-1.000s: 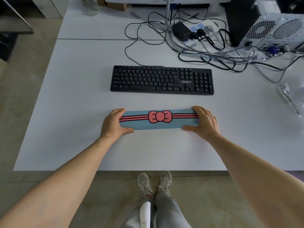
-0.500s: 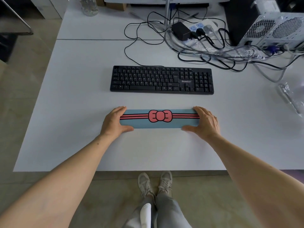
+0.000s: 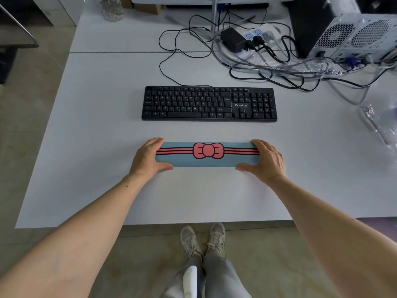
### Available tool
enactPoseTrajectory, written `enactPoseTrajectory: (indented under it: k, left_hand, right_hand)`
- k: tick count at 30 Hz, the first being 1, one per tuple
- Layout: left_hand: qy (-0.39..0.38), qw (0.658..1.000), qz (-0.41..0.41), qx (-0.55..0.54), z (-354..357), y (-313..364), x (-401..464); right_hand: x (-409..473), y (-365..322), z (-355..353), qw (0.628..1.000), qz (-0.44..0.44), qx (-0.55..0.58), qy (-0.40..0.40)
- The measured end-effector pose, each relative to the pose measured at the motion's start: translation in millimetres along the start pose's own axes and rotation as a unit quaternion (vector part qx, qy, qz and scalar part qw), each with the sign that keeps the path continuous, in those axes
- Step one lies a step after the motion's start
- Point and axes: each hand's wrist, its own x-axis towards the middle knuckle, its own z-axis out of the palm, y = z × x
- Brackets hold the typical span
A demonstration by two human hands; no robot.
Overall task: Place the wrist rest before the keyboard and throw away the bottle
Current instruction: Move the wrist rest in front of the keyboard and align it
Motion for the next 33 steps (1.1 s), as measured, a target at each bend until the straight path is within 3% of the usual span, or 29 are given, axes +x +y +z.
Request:
enactPoseTrajectory:
  k: [33]
  left_hand:
    - [-0.022, 0.999, 0.021, 0.042, -4, 13, 0]
  right_hand:
    - [-5, -11, -10, 0.999, 0.033, 0.009, -0.014]
